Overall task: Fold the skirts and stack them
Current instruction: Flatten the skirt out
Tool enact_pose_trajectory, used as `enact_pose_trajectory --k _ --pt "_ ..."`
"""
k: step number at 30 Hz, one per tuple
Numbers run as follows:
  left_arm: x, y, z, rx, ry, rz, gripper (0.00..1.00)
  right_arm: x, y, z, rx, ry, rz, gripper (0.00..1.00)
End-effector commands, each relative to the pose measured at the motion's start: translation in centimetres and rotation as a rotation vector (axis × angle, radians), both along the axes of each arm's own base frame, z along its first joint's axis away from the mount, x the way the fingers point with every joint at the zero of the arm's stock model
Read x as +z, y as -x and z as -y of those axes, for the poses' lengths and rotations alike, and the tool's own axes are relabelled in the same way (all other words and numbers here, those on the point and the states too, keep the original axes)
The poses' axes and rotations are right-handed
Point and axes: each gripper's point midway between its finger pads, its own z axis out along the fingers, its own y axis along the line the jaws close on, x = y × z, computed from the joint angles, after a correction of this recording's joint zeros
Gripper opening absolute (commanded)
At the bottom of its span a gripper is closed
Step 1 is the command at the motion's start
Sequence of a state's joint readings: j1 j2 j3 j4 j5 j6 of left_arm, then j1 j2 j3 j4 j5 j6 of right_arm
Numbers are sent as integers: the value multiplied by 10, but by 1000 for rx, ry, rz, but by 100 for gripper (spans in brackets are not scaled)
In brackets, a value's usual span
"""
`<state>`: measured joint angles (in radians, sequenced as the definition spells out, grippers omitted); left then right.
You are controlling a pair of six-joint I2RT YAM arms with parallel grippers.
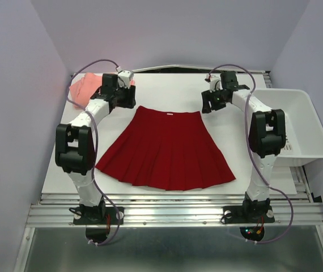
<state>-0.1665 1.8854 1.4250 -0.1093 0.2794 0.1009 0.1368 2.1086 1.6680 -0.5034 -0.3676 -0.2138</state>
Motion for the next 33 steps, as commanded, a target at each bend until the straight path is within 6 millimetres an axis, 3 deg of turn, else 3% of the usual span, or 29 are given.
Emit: enact_pose_trajectory --k 1,4,7,11,13,14,15,17,18,19,20,21,24,26,27,30,33 --pt "33 33 -8 -44 -53 36 61 28 24 2 57 3 -57 63" --pt "10 69 -4 -108 -61 -60 55 19 49 5 59 8 -130 61" --pt "-18 103 7 -201 -88 -156 52 2 92 10 97 27 -243 58" --pt "-47 122 19 -253 -161 -233 52 -5 130 14 146 37 -338 47" --pt "-57 121 22 -249 -165 -262 52 -9 144 15 158 35 -373 43" --pt "-57 114 23 -239 -164 -264 52 -11 152 15 174 34 -393 41" --pt "-72 112 24 -239 -166 -305 51 -15 162 15 181 28 -422 40" --pt "-72 96 32 -239 -150 -303 51 -17 173 13 192 8 -454 31" --pt "-89 95 35 -252 -147 -347 49 -18 177 12 197 -3 -468 27" --pt "-93 89 38 -264 -145 -353 48 -20 184 8 201 -28 -495 23" --pt "-87 72 45 -283 -140 -321 47 -21 188 4 212 -38 -506 22" --pt "-104 70 50 -301 -141 -358 46 -23 192 2 217 -52 -521 21" --pt "-112 43 70 -324 -129 -341 45 -28 207 -11 227 -97 -566 20" --pt "-103 23 91 -342 -118 -291 45 -32 221 -22 255 -125 -592 20" --pt "-115 20 98 -346 -118 -305 45 -32 226 -27 266 -135 -601 20" --pt "-106 -9 127 -364 -80 -241 46 -29 249 -47 285 -208 -630 18" --pt "-78 -35 146 -353 1 -177 51 -12 266 -74 334 -313 -588 20"
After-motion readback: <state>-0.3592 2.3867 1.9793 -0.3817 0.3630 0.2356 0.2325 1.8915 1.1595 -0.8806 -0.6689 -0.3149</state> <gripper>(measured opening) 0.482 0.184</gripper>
